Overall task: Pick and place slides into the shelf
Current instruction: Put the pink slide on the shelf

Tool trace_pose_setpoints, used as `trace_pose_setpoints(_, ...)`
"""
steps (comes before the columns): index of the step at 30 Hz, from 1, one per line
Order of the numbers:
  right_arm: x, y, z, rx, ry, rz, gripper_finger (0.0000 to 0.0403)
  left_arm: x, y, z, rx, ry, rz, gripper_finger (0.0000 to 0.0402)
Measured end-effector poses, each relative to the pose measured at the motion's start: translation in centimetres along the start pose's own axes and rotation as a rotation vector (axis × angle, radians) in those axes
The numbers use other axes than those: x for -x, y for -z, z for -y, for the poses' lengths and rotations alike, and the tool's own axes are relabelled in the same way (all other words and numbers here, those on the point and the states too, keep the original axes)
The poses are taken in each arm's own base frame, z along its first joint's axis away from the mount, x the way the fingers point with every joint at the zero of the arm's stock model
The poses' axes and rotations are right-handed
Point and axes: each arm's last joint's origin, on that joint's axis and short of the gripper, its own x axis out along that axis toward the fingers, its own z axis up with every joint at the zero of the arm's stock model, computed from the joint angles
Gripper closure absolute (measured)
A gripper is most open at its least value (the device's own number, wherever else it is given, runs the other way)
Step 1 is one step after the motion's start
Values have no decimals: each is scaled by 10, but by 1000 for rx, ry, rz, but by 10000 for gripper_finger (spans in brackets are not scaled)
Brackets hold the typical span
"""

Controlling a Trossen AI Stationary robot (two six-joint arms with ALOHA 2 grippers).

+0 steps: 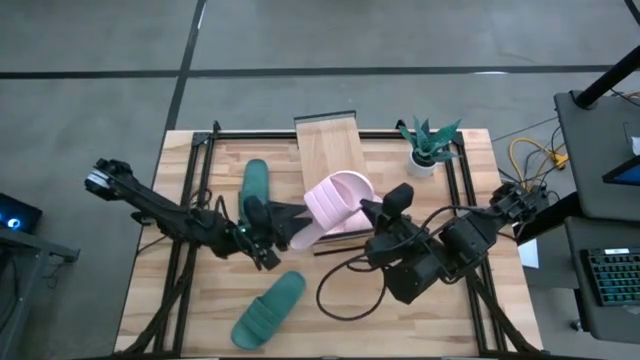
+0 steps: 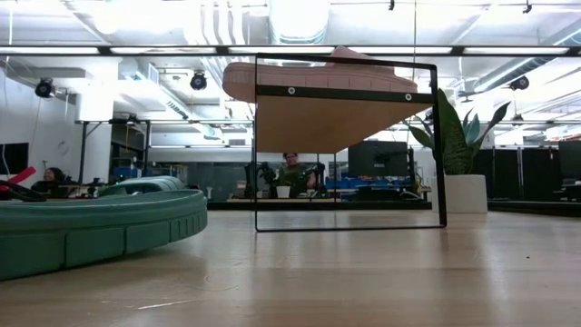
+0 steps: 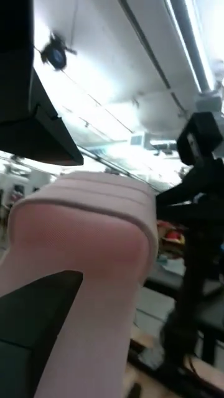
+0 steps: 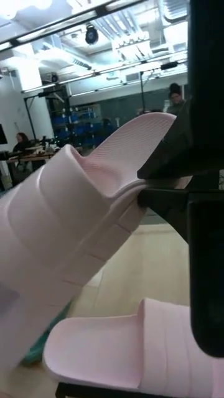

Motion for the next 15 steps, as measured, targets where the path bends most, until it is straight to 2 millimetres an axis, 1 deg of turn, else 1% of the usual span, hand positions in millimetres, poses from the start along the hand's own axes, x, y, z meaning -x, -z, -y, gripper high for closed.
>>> trace_pose_setpoints(6, -1, -1, -1, -17, -6, 1, 392, -4, -2, 1, -13, -54, -57, 127)
trace_pose_setpoints(7, -1, -3, -2, -41, -45, 18, 392, -5, -2, -2, 13, -81, -38, 127)
trace_pose_setpoints(10, -6, -6, -12, -26, -65, 8, 392, -3, 1, -8, 36, -94, -61, 127)
trace_pose_setpoints(11, -6, -6, -12, -22, -63, 7, 392, -2, 1, -8, 35, -92, -67, 127)
trace_pose_setpoints(15, -3, -2, -3, -34, -38, 10, 392, 0, 3, -11, 39, -92, -88, 127)
